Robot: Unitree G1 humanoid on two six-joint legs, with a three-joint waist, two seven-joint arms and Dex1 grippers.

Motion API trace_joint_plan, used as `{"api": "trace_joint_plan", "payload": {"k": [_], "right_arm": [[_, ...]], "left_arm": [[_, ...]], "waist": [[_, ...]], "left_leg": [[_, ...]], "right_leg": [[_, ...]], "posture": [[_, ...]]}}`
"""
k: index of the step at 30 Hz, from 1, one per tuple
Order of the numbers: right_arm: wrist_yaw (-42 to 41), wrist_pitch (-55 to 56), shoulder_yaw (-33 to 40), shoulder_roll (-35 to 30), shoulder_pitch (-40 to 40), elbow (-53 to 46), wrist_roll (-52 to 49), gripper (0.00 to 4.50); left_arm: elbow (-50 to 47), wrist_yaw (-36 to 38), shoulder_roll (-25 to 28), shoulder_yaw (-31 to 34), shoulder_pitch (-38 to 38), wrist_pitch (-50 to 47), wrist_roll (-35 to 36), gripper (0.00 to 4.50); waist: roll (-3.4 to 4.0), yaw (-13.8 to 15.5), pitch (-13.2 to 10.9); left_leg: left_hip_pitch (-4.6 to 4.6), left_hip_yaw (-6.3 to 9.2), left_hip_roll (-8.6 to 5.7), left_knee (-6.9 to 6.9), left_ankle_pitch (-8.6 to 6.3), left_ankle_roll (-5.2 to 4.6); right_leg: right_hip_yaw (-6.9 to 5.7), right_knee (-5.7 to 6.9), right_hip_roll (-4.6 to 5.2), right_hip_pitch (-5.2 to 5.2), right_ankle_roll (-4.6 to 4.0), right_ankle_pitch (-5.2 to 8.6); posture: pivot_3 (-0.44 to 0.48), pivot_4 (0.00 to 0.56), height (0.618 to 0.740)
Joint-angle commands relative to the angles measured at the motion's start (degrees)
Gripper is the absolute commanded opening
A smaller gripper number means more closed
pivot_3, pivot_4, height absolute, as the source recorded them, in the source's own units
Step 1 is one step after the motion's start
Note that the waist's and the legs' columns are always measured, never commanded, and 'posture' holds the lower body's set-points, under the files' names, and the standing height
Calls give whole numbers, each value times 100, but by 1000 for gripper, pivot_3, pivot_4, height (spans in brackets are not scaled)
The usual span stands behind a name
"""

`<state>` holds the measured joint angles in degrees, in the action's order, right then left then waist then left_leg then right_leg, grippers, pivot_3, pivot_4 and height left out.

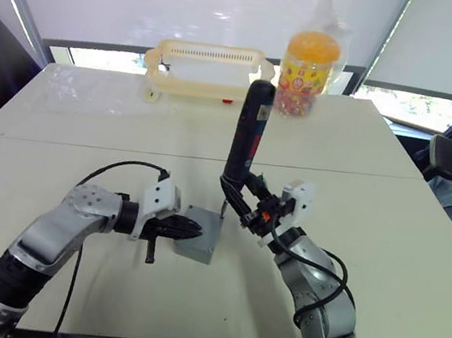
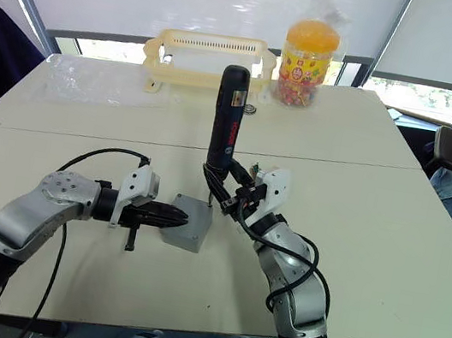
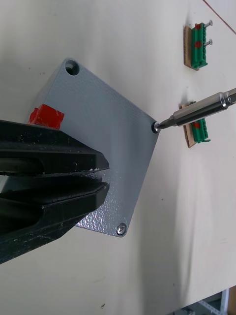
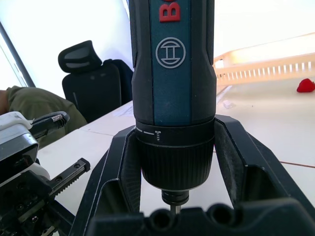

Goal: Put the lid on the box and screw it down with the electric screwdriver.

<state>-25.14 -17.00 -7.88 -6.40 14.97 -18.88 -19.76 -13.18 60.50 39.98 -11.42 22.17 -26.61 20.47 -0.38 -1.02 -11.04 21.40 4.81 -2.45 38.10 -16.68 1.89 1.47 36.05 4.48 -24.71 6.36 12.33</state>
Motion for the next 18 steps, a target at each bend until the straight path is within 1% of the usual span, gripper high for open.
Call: {"api": "trace_joint_plan", "payload": {"k": [1,8,12,18], "right_arm": [[-78,249,-69,31,69,-185,11,1732],[-167,417,-173,-61,20,-5,215,1732],[-271,820,-285,-310,-9,311,643,1732],[-360,1098,-386,-445,-96,517,820,1732]], "left_arm": [[5,-46,25,-20,-124,-50,-105,361],[12,-101,31,-9,-124,-56,-103,361],[18,-128,26,-5,-118,-58,-109,361],[27,-146,29,1,-116,-69,-109,361]], "waist": [[0,0,0],[0,0,0],[-1,-3,1],[-11,3,19]], "left_leg": [[0,0,0,0,0,0],[-2,-1,0,0,0,0],[-5,-1,0,0,0,0],[-12,-2,0,0,0,0]], "right_leg": [[0,0,0,0,0,0],[0,0,0,2,0,0],[0,0,0,5,0,0],[-2,-3,-1,17,0,1]], "posture": [[0,150,740],[0,150,740],[0,150,740],[0,150,740]]}}
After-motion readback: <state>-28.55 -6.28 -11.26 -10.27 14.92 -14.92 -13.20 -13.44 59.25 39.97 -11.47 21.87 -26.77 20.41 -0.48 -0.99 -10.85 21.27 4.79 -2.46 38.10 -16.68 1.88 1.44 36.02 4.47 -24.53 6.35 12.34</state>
